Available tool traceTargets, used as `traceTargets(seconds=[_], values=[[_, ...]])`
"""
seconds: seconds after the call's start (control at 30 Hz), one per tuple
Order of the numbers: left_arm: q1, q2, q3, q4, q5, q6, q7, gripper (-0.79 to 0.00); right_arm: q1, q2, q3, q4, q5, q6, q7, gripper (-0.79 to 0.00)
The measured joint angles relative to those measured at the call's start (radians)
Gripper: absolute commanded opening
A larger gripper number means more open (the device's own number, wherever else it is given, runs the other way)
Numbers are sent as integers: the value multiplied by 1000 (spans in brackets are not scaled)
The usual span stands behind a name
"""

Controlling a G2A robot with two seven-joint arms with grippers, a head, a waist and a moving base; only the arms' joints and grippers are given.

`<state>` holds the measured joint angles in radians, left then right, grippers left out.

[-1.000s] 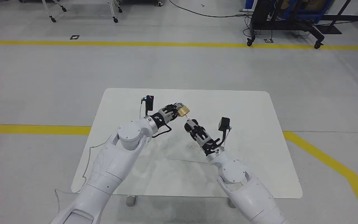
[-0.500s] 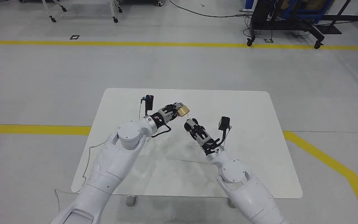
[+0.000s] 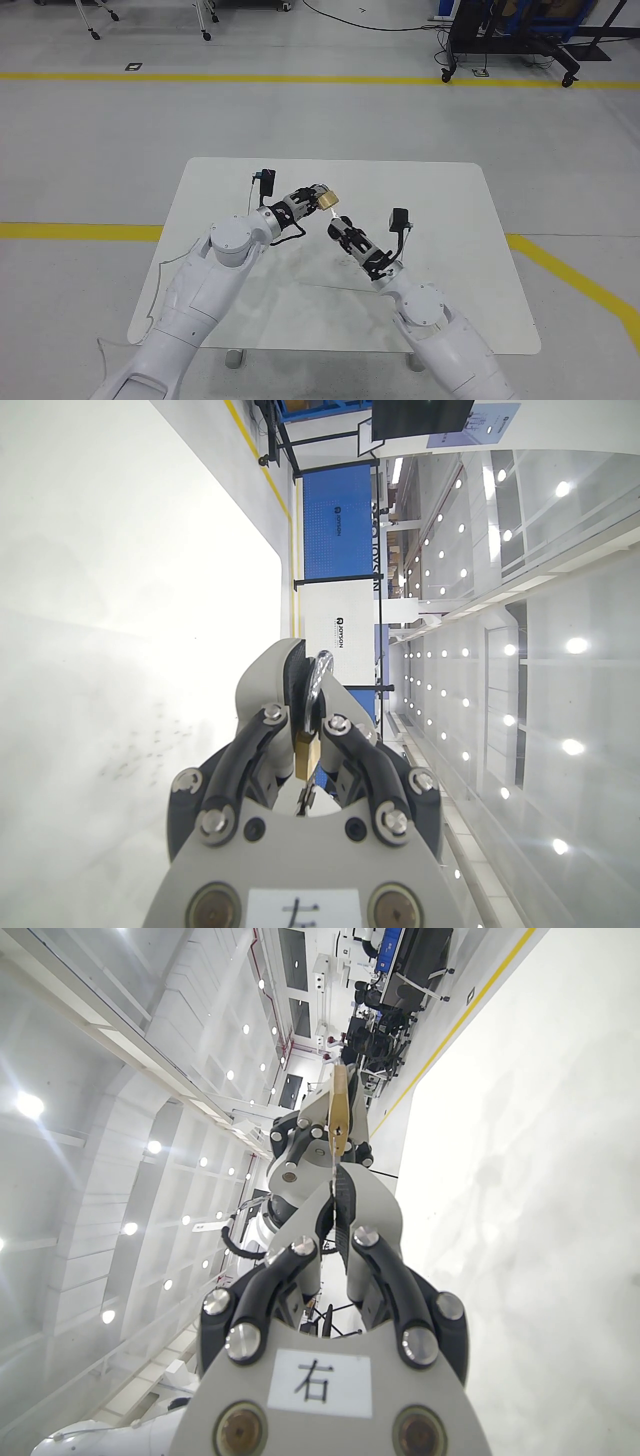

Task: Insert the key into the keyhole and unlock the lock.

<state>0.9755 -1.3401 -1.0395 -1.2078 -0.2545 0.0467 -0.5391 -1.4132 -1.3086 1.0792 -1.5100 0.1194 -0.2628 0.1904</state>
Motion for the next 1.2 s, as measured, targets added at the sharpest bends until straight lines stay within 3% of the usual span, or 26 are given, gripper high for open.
traceTargets(seconds=[0.97, 1.0, 1.03, 1.2], values=[[1, -2, 8, -6, 26, -40, -81, -785, 24, -8, 19, 23, 6, 9, 34, -785], [1, -3, 7, -6, 24, -41, -81, -785, 26, -8, 20, 23, 7, 9, 32, -628], [1, -3, 7, -5, 22, -41, -81, -785, 27, -9, 21, 23, 9, 9, 32, 0], [1, -4, 3, -2, 14, -35, -78, -785, 27, -9, 21, 21, 15, 10, 36, 0]])
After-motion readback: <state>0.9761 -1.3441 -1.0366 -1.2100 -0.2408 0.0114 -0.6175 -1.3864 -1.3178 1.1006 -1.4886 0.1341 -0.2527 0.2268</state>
